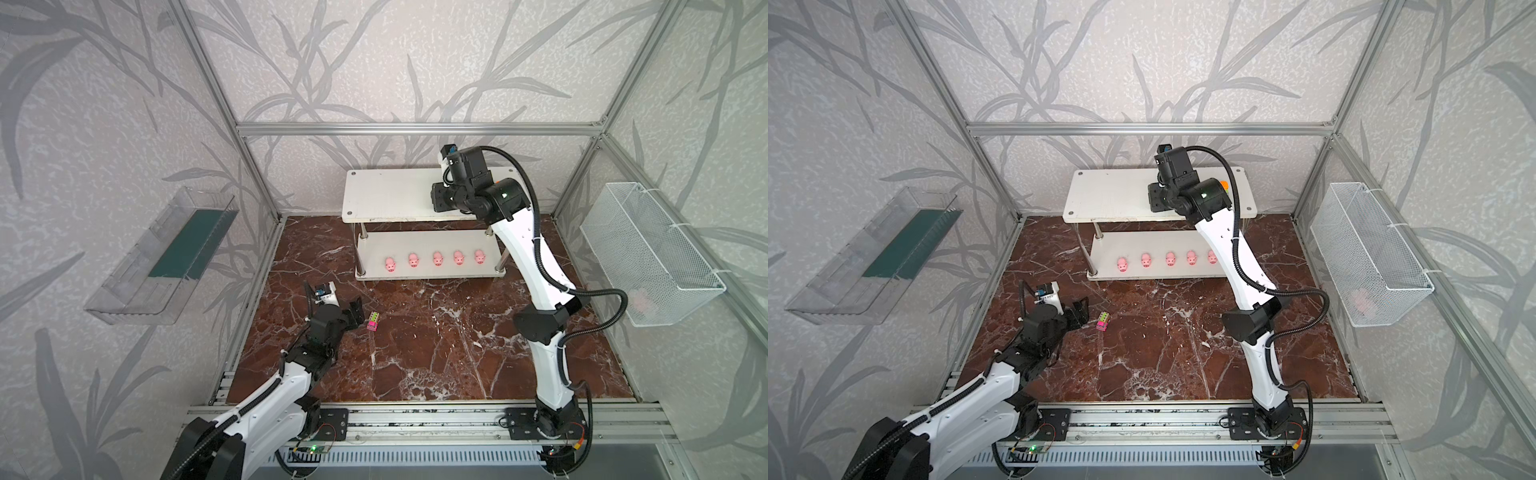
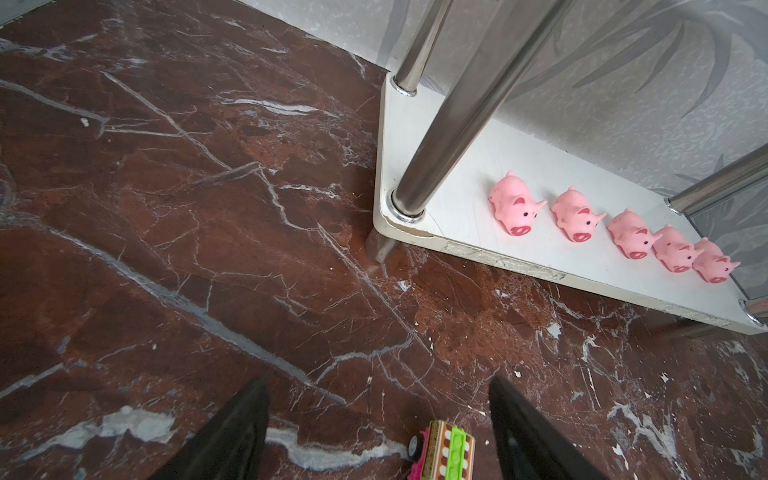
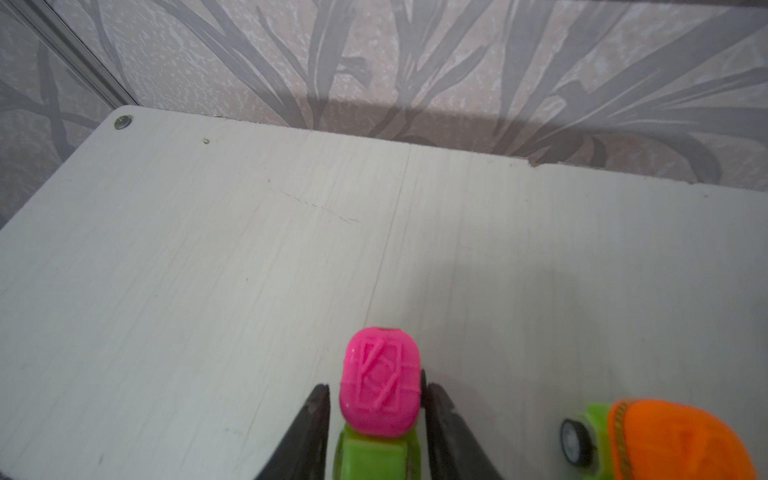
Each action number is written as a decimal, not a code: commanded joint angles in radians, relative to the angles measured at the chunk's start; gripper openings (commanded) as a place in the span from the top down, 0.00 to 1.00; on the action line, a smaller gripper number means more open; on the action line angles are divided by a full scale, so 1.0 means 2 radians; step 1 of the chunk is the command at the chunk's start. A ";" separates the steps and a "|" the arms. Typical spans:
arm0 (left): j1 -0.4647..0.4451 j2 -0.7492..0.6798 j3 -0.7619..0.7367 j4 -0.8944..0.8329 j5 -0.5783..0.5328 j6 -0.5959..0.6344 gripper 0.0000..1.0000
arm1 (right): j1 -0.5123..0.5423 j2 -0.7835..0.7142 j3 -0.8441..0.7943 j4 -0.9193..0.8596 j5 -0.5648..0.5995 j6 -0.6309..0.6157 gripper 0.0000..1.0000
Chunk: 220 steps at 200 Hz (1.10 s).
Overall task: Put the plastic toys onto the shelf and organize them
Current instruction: 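Lower the pink-topped truck onto the top shelf beside the orange-topped trucks, then open the right gripper and withdraw it down toward the floor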
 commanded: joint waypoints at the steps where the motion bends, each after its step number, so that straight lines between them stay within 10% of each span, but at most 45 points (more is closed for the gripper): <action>1: 0.000 -0.007 -0.001 -0.004 -0.010 -0.004 0.19 | -0.004 -0.001 0.021 0.005 -0.013 0.002 0.56; 124: 0.000 -0.035 -0.001 -0.030 -0.009 -0.005 0.19 | -0.026 -0.099 -0.024 0.129 -0.079 -0.015 0.35; 220: -0.005 -0.085 0.001 -0.077 0.027 -0.002 0.24 | -0.002 -0.579 -0.729 0.484 -0.151 -0.067 0.35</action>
